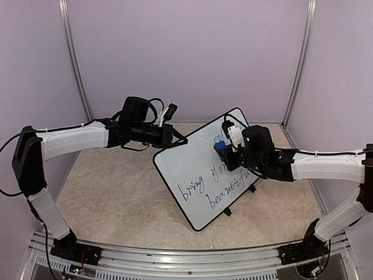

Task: Erase the whiteboard
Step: Erase the whiteboard at the center of the board.

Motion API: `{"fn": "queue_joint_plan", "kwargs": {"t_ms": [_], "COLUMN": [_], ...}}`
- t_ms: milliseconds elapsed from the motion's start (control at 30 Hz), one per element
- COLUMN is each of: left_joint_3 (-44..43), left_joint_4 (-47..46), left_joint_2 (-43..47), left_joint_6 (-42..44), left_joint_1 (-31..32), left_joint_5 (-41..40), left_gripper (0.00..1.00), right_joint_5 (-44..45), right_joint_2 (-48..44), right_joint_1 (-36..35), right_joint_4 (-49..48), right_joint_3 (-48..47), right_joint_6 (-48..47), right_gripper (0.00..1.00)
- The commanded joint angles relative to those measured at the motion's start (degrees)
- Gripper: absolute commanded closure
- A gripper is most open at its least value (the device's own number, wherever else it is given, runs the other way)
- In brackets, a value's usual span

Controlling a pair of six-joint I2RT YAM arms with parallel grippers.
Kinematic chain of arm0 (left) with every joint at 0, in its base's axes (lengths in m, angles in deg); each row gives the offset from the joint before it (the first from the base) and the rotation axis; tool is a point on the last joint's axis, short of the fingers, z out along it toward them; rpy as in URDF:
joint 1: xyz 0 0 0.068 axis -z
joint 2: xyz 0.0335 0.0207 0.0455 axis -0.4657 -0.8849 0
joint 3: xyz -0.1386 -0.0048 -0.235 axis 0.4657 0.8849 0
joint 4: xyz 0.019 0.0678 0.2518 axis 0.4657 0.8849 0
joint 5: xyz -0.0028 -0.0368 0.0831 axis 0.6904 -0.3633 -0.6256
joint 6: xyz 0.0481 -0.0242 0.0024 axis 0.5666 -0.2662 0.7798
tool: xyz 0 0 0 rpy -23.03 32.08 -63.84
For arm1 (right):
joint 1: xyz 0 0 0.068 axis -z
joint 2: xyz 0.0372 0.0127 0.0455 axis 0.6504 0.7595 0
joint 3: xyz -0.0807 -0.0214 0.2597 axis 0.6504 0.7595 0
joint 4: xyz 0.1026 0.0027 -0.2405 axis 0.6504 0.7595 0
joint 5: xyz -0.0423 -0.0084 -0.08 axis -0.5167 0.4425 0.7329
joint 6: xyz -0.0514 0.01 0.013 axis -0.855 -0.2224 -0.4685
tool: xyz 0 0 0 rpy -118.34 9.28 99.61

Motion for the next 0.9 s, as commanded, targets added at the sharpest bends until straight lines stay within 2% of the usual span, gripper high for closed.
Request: {"fn": "queue_joint_plan", "kwargs": {"t_ms": [0, 500, 600, 867], "left_joint_3": [0.5, 0.5, 0.5, 0.5], "left_joint_4": [-1.9, -1.7, -1.7, -2.0], "left_joint_2": [2.7, 2.7, 2.8, 2.8], "left_joint_6": [3.1, 3.4, 3.4, 3.1], "left_joint_1": [1.2, 1.5, 1.5, 1.4], "left_joint_5": [3.2, 3.0, 3.1, 3.5], "left_gripper": [1.00, 1.00, 1.00, 1.00], "right_joint_5": [1.9, 2.4, 1.1, -3.3], "right_joint_2": [-1.8, 6.3, 5.6, 1.1], "right_joint_1": [-0.3, 2.4, 2.4, 2.0], "right_joint_4": [2.9, 0.4, 0.5, -0.2], "right_joint_3": [1.7, -9.7, -9.1, -0.1], "right_joint_6": [1.0, -3.3, -2.7, 0.2], "right_gripper": [0.74, 0.74, 0.74, 0.74]}}
